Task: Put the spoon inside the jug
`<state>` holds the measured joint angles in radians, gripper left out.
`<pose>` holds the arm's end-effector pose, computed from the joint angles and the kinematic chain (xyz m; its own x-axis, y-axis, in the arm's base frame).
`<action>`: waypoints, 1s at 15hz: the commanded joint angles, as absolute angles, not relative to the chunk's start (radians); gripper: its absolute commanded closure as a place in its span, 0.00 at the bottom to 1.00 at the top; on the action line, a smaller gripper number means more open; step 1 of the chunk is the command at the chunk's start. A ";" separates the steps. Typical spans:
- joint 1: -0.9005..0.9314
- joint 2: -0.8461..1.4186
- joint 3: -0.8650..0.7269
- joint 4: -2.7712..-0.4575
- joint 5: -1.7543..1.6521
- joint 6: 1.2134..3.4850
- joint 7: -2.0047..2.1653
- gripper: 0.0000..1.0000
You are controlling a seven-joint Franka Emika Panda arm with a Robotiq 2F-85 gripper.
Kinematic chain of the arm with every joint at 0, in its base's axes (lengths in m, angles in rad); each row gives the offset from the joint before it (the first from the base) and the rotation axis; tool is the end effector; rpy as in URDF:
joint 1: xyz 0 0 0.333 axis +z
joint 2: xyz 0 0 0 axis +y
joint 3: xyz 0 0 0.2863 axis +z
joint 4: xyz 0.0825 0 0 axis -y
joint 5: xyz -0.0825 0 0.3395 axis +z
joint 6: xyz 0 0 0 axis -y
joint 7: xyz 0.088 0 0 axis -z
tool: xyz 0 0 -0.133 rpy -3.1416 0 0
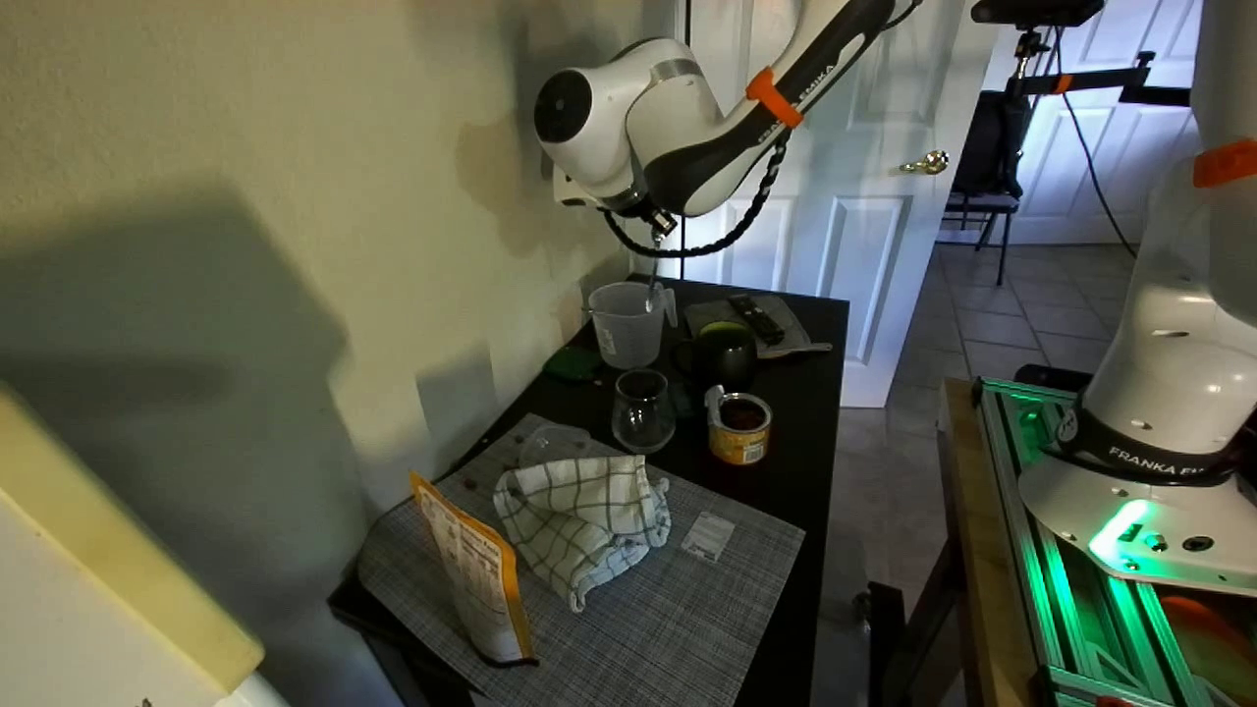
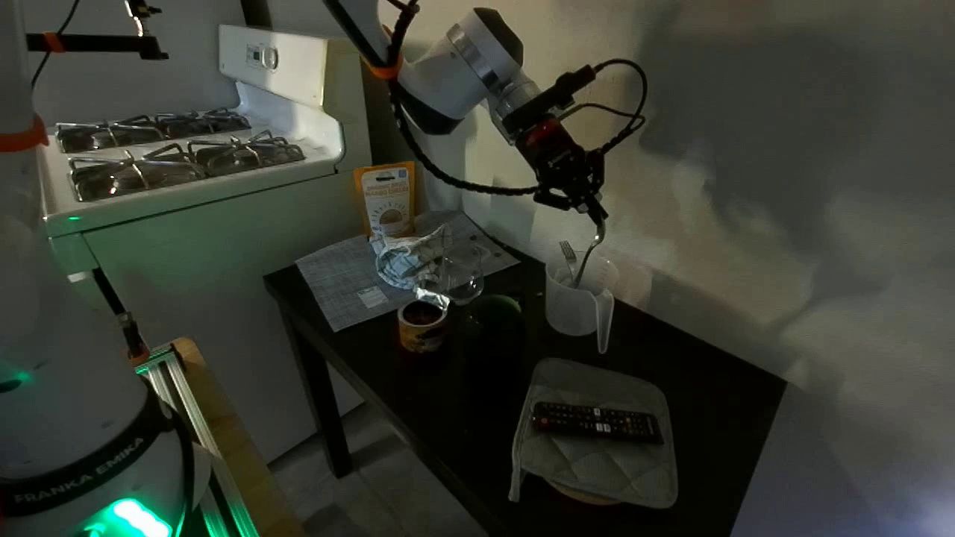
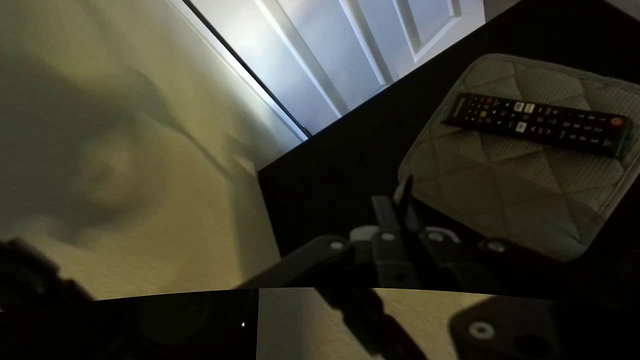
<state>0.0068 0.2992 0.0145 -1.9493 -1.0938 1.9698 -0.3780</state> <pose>0.5589 -0.0669 0.3185 0.5552 0.5046 -0.6611 0.8299 -0.2843 0.4800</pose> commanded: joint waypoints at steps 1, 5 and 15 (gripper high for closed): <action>0.001 0.377 0.024 -1.902 -1.105 2.006 -0.418 0.99; 0.001 0.431 0.029 -1.873 -1.101 2.012 -0.474 0.99; 0.027 0.297 0.052 -1.950 -1.084 1.909 -0.602 0.10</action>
